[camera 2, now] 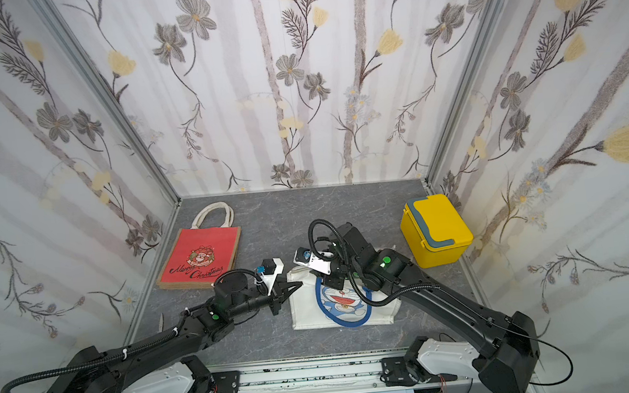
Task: Put away the canvas bag
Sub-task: Press the canvas bag at the center of the board.
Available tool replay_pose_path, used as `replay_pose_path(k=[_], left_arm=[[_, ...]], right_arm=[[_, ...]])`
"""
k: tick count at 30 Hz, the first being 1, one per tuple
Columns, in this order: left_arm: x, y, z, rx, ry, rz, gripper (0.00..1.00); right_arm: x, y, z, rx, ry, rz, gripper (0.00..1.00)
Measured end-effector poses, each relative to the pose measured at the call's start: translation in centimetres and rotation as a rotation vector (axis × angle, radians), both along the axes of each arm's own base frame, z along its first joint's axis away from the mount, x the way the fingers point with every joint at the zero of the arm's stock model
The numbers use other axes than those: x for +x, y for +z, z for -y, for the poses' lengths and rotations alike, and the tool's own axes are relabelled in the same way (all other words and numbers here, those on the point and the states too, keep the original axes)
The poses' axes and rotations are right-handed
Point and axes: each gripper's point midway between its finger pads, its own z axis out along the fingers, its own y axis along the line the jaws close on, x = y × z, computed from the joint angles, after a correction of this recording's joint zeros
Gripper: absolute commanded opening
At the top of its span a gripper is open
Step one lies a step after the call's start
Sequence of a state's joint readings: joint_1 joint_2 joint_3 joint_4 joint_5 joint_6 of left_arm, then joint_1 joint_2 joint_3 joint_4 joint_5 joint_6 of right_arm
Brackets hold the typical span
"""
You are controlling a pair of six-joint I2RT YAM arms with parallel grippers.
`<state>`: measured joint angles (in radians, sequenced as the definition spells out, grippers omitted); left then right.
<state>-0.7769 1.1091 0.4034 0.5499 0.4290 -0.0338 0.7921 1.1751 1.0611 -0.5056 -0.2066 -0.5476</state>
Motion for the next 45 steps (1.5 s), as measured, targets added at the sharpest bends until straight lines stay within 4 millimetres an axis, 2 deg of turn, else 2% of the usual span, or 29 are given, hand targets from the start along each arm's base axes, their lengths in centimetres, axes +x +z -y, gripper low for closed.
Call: replay_pose_path(k=[1, 2, 4, 5, 8, 10, 12, 13, 14, 16, 18, 19, 21, 24, 31, 32, 35, 36, 37, 38, 40, 41, 43, 45], left_arm=[[0.0, 0.1, 0.0, -0.002, 0.0, 0.003, 0.34], [0.0, 0.1, 0.0, -0.003, 0.001, 0.003, 0.43], [0.2, 0.1, 0.0, -0.006, 0.006, 0.002, 0.53], [0.2, 0.3, 0.1, -0.011, 0.005, 0.001, 0.54], [0.5, 1.4, 0.4, -0.035, 0.006, 0.015, 0.52], [0.8, 2.1, 0.5, -0.046, 0.013, 0.031, 0.4], [1.0, 2.5, 0.7, -0.052, 0.016, 0.043, 0.23], [1.2, 2.7, 0.7, -0.053, 0.019, 0.047, 0.16], [1.2, 2.8, 0.8, -0.051, 0.017, 0.054, 0.11], [1.1, 2.9, 0.9, -0.052, 0.005, 0.061, 0.05], [0.9, 2.9, 1.0, -0.054, -0.003, 0.06, 0.0], [0.8, 2.8, 0.9, -0.054, -0.002, 0.061, 0.0], [0.6, 2.8, 0.6, -0.054, 0.002, 0.062, 0.0], [0.2, 2.8, 0.0, -0.056, 0.01, 0.067, 0.0], [0.2, 2.7, -0.9, -0.052, 0.05, 0.072, 0.0], [0.4, 2.6, -1.0, -0.047, 0.06, 0.071, 0.04], [0.7, 2.5, -1.0, -0.038, 0.075, 0.067, 0.43], [0.9, 2.6, -1.0, -0.034, 0.081, 0.065, 0.48], [1.1, 2.8, -0.9, -0.034, 0.084, 0.064, 0.48], [1.2, 3.0, -0.8, -0.036, 0.085, 0.062, 0.43], [1.6, 3.3, -0.3, -0.035, 0.082, 0.062, 0.25], [1.8, 3.3, -0.1, -0.029, 0.082, 0.06, 0.17], [2.0, 3.1, 0.0, -0.016, 0.084, 0.054, 0.08], [2.2, 3.1, -0.1, -0.008, 0.099, 0.055, 0.03]], right_arm=[[-0.1, 0.1, 0.0, 0.0, 0.003, 0.002, 0.0], [-0.1, 0.1, 0.1, -0.002, 0.002, 0.002, 0.0], [-0.1, 0.0, 0.2, -0.006, -0.001, 0.002, 0.0], [-0.1, 0.0, 0.2, -0.008, 0.001, 0.001, 0.0], [-0.1, 0.0, -0.1, -0.005, 0.009, -0.008, 0.0], [-0.2, 0.0, -0.2, -0.001, 0.015, -0.016, 0.0], [-0.3, 0.0, -0.3, 0.004, 0.022, -0.02, 0.0], [-0.5, 0.0, -0.3, 0.007, 0.027, -0.023, 0.03], [-0.5, 0.1, -0.2, 0.009, 0.027, -0.022, 0.14], [-0.6, 0.2, -0.1, 0.014, 0.018, -0.024, 0.3], [-0.6, 0.1, 0.1, 0.012, 0.012, -0.019, 0.6], [-0.5, 0.0, 0.2, 0.007, 0.006, -0.017, 0.67], [-0.2, -0.3, 0.5, -0.012, -0.015, -0.01, 0.69], [0.3, -0.7, 1.2, -0.037, -0.048, -0.007, 0.64], [0.6, -1.0, 2.2, -0.056, -0.076, -0.011, 0.17], [0.5, -1.1, 2.2, -0.054, -0.075, -0.016, 0.13], [0.3, -1.2, 2.1, -0.049, -0.07, -0.031, 0.0], [0.3, -1.2, 2.0, -0.044, -0.07, -0.039, 0.0], [0.2, -1.2, 1.8, -0.04, -0.062, -0.045, 0.0], [0.2, -1.3, 1.6, -0.036, -0.056, -0.05, 0.0], [0.0, -1.2, 1.2, -0.02, -0.046, -0.066, 0.0], [-0.1, -1.2, 1.1, -0.016, -0.04, -0.069, 0.11], [-0.1, -1.0, 1.2, -0.01, -0.046, -0.072, 0.31], [-0.2, -0.9, 1.4, -0.006, -0.057, -0.07, 0.52]])
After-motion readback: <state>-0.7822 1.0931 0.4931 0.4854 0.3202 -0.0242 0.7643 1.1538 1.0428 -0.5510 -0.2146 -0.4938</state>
